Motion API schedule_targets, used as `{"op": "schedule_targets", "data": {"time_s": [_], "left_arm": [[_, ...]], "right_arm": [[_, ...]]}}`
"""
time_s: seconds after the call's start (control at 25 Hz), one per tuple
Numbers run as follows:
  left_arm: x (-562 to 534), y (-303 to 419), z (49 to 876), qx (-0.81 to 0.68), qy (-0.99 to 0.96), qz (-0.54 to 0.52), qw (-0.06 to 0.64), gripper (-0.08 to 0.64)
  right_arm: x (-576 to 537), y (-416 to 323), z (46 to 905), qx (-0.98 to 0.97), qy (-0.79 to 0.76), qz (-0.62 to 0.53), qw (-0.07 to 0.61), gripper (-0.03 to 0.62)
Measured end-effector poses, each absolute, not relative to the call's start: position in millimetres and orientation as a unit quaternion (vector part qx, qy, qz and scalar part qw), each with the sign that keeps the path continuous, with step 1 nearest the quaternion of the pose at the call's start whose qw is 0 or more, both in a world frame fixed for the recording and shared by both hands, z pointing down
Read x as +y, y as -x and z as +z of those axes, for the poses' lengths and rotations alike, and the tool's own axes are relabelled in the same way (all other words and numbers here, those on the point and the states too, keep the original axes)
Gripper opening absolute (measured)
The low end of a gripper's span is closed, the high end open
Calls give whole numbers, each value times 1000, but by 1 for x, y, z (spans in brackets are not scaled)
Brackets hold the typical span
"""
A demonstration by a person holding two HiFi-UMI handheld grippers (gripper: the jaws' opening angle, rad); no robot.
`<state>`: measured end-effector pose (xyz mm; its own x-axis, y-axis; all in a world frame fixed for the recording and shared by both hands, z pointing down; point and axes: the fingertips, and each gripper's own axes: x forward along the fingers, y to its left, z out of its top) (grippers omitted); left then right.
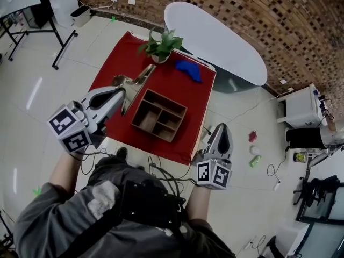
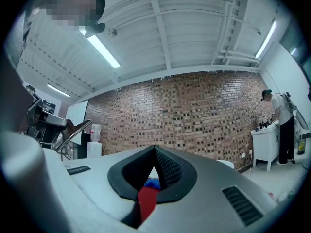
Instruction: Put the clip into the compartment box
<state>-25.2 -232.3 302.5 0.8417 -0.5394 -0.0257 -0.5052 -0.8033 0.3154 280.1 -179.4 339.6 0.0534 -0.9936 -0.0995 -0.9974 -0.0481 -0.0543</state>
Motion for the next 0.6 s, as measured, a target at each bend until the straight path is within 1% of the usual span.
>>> {"op": "schedule_targets", "data": {"time_s": [0.16, 0.4, 0.6], "left_arm": [[-222, -3, 313, -261, -954, -47, 139, 14], [-205, -66, 362, -204, -971, -23, 124, 14], [-195, -112, 398, -162, -981, -38, 101, 15]], "right_arm": [[-166, -293, 341, 685, 727, 14, 56, 12], [-133, -320, 350, 663, 747, 8, 49, 14], [-116, -340, 363, 650, 759, 3, 40, 14]]}}
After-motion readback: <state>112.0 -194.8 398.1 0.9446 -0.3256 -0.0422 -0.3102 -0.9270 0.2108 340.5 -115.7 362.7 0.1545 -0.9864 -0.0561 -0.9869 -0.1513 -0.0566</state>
